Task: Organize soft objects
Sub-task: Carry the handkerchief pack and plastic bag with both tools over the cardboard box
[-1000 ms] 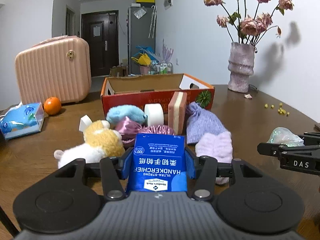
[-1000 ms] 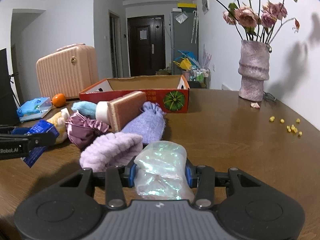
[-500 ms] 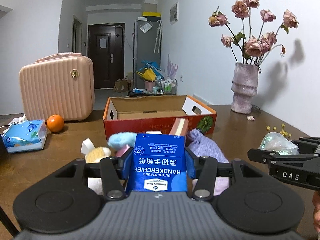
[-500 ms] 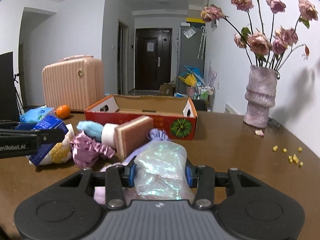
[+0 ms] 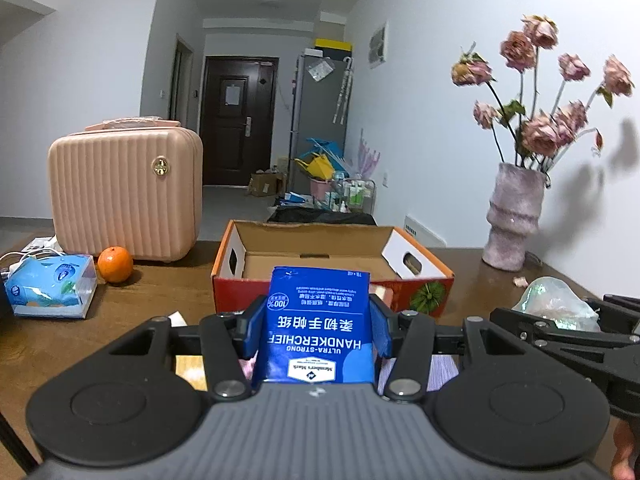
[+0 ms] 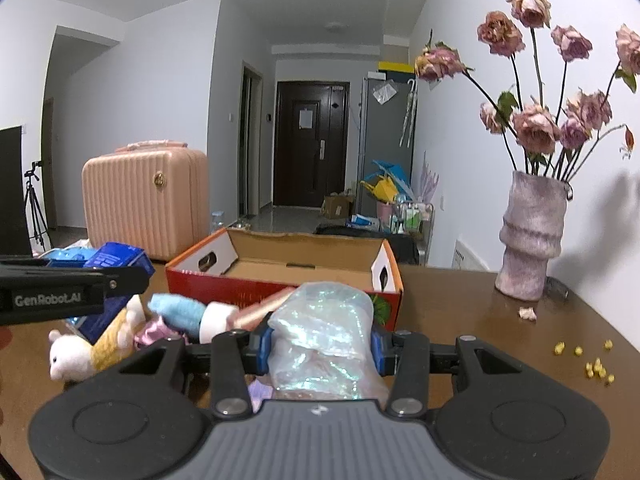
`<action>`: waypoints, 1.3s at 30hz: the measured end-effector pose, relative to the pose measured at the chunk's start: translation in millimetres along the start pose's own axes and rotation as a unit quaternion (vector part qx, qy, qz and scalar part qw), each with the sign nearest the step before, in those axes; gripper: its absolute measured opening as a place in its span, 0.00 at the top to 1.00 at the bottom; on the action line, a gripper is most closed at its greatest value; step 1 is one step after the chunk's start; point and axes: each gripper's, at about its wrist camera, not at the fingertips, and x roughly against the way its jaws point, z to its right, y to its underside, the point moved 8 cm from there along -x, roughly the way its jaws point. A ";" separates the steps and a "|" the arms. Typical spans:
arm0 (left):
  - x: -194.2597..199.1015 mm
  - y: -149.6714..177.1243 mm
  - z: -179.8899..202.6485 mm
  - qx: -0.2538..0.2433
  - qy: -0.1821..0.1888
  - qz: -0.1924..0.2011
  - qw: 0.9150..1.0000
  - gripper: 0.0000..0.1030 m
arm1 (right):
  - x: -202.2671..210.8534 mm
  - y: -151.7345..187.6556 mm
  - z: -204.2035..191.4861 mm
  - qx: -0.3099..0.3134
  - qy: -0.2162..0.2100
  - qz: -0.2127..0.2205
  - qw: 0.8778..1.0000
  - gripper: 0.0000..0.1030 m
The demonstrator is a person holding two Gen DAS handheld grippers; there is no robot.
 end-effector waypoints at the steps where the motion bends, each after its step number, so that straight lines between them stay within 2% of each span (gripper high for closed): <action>1: -2.5 -2.6 0.3 0.002 -0.002 0.002 1.000 0.49 | -2.2 -3.4 -0.1 0.000 0.001 0.003 1.000 0.58; 15: -42.0 -27.2 5.6 0.020 -0.024 0.011 0.999 0.49 | -41.3 -37.8 16.2 -0.034 0.000 0.035 0.999 0.58; 39: -129.8 -52.1 -5.6 0.009 -0.051 0.007 0.999 0.49 | -139.3 -55.6 35.8 -0.026 0.003 0.016 1.000 0.58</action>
